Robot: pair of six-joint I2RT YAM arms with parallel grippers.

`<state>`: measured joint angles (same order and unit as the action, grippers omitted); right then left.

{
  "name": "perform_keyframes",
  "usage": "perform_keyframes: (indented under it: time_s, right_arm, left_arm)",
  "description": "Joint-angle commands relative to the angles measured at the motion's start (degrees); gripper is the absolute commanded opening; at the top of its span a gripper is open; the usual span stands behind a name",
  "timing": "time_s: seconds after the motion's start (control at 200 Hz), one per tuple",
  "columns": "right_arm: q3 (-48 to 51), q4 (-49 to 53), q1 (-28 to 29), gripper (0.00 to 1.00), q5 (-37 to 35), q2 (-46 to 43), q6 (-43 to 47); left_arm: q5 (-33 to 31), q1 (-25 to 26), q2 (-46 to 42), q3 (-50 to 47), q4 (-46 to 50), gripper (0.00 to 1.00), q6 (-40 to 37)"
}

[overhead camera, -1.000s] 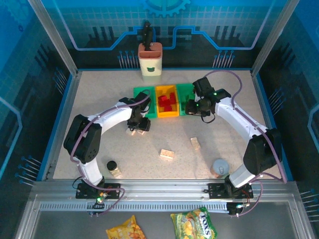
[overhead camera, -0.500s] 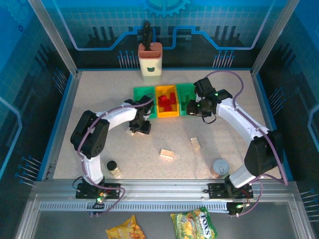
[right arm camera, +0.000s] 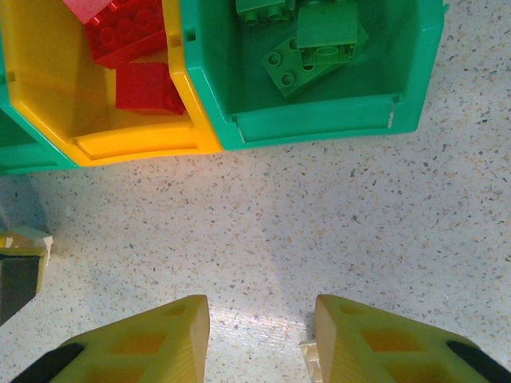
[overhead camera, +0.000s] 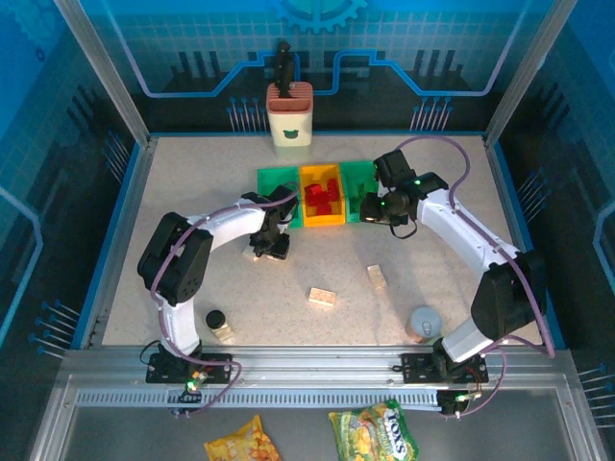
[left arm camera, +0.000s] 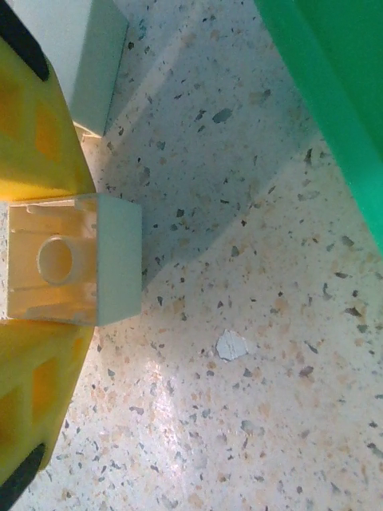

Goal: Sort the legos into containers by color
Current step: Pick up the lego from the center of the table, then place the lego in the container.

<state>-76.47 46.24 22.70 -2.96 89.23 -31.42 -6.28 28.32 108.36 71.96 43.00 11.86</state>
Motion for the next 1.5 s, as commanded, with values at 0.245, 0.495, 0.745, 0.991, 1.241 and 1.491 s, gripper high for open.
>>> perform_keyframes:
  time_s: [0.245, 0.495, 0.745, 0.991, 1.241, 1.491]
  right_arm:
    - [0.8, 1.3, -0.9, 0.40, -0.1, -2.1, 0.5]
    - [0.9, 1.6, -0.9, 0.40, -0.2, -2.8, 0.8]
    - [1.2, 1.8, -0.9, 0.40, -0.3, -3.4, 1.0]
    - [1.5, 2.4, -1.0, 0.40, -0.7, -3.8, 1.2]
    - [1.9, 2.4, -1.0, 0.40, -0.6, -3.8, 1.1]
    - [2.5, 2.3, -1.1, 0.40, -0.5, -3.8, 1.0]
  left_arm:
    - [-3.6, 0.4, -6.3, 2.2, 0.7, 0.36, 4.0]
    - [-3.4, -0.6, -7.0, 6.8, 1.4, 0.36, 6.1]
    - [-1.8, -3.5, -2.6, 13.5, 1.3, 0.36, 9.3]
    - [-1.1, -5.3, 4.9, 22.4, 1.6, 0.36, 10.8]
    - [-2.2, -6.9, 12.4, 31.2, 2.8, 0.36, 11.1]
    - [-4.3, -7.5, 18.0, 35.0, 2.5, 0.37, 12.6]
